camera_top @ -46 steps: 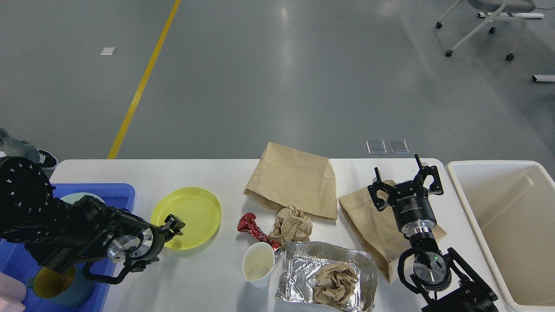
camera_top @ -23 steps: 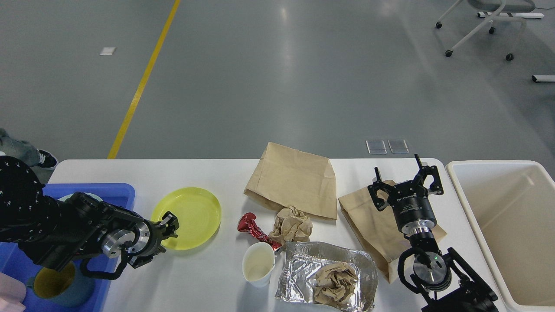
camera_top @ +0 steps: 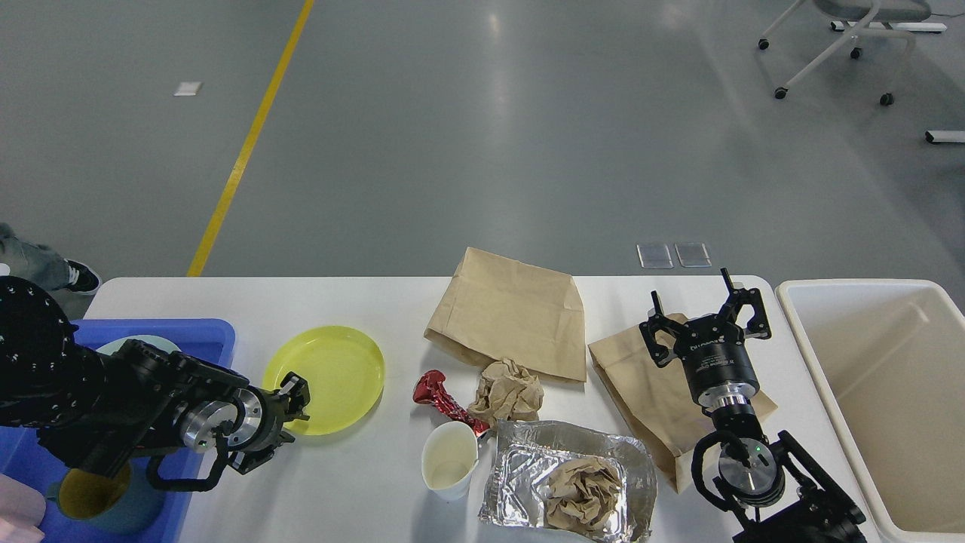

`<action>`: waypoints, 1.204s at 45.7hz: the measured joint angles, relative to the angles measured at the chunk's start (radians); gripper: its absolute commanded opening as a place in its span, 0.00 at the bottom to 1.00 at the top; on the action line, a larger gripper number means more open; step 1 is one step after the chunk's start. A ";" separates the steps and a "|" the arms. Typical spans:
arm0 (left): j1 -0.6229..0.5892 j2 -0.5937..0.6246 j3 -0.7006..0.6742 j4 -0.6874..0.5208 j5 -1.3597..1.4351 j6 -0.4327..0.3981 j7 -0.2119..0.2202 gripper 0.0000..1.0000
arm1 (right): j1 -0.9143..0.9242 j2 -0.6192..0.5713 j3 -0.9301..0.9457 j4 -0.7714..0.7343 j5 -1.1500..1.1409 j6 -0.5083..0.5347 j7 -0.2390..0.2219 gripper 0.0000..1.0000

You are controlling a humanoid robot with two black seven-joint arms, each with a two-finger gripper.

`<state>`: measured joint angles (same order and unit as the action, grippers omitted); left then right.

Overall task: Tidy desktop
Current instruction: 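Close the left gripper on the yellow plate's rim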

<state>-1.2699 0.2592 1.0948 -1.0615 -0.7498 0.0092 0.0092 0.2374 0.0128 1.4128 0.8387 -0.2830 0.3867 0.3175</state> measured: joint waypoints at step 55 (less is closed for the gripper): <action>-0.003 0.002 -0.001 -0.017 -0.085 -0.041 0.006 0.00 | 0.000 0.000 0.000 -0.001 0.000 0.000 0.000 1.00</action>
<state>-1.2728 0.2609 1.0938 -1.0784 -0.8345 -0.0319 0.0150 0.2374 0.0127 1.4128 0.8375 -0.2829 0.3867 0.3175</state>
